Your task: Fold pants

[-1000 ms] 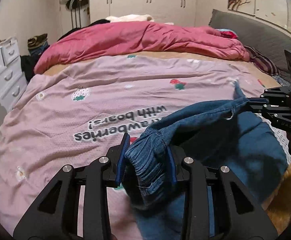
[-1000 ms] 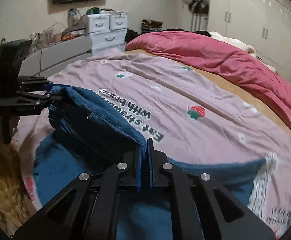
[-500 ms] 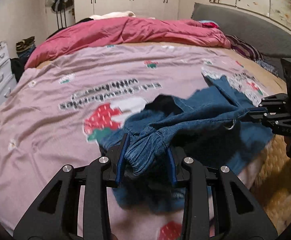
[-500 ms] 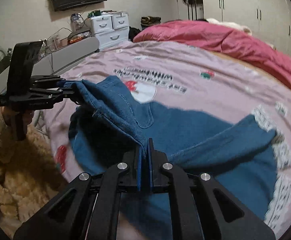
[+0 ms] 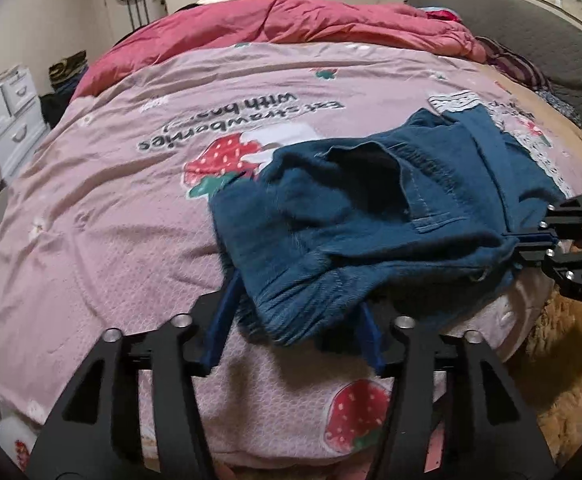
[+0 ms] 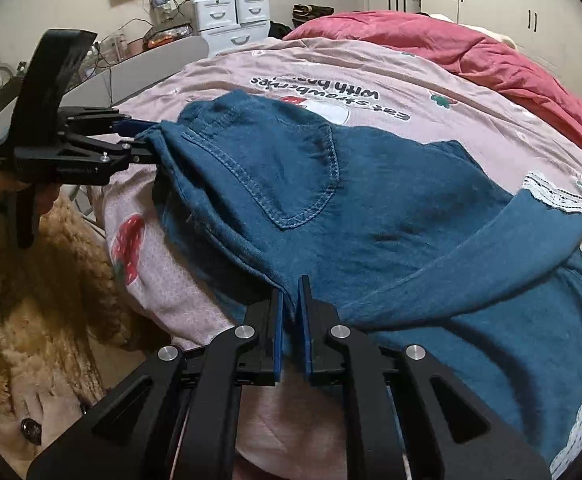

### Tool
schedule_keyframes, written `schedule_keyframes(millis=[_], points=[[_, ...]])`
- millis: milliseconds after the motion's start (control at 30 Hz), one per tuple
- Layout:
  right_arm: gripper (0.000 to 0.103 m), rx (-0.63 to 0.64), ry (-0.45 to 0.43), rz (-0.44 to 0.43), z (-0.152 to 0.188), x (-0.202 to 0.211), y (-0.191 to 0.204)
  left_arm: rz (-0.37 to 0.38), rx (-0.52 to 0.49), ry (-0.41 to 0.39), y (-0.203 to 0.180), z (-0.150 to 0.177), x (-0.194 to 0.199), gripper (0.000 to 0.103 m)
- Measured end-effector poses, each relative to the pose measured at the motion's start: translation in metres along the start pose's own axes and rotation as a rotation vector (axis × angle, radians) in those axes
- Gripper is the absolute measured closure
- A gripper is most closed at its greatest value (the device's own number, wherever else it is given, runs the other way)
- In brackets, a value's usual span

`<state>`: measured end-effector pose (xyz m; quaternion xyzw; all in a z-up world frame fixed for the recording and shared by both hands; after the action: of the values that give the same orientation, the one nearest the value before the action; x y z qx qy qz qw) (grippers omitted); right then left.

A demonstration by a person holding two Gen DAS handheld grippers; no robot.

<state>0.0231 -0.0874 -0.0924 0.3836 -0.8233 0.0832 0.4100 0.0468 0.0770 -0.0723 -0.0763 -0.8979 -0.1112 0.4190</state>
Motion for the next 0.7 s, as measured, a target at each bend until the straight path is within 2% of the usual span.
schedule_keyframes(millis=[67,267,400,467,567,700], points=[[0.095,-0.009,-0.016,-0.013,-0.003,0.007,0.002,0.032,0.040,0.005,0.004,0.003,0.000,0.054],[0.092,-0.031,0.017,-0.023,0.005,-0.002,0.004,0.058,0.132,0.000,0.014,0.007,0.009,0.047],[0.091,-0.045,0.005,-0.043,0.001,-0.004,0.010,0.037,0.192,0.004,0.024,0.012,0.025,0.044],[0.089,-0.043,-0.004,-0.075,0.002,-0.004,0.014,0.023,0.198,-0.003,0.027,0.015,0.035,0.043],[0.086,-0.032,0.005,-0.063,0.007,-0.011,0.017,0.008,0.205,0.043,0.028,0.025,0.036,0.040],[0.085,-0.075,0.000,-0.095,0.005,-0.008,0.012,-0.023,0.173,0.034,0.024,0.018,0.041,0.040]])
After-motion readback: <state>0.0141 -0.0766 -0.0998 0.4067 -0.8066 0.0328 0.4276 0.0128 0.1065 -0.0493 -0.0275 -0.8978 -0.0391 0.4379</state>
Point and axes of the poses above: each gripper's, at about its wrist camera, not at the fingertips, and x roughly against the way its jaws point, y to its left, z to its underside, the point moved 10 cm from there along -x, roughly the way its jaws point, and after that the axes turned 9 degrees about -x, right-handed, at the moved point
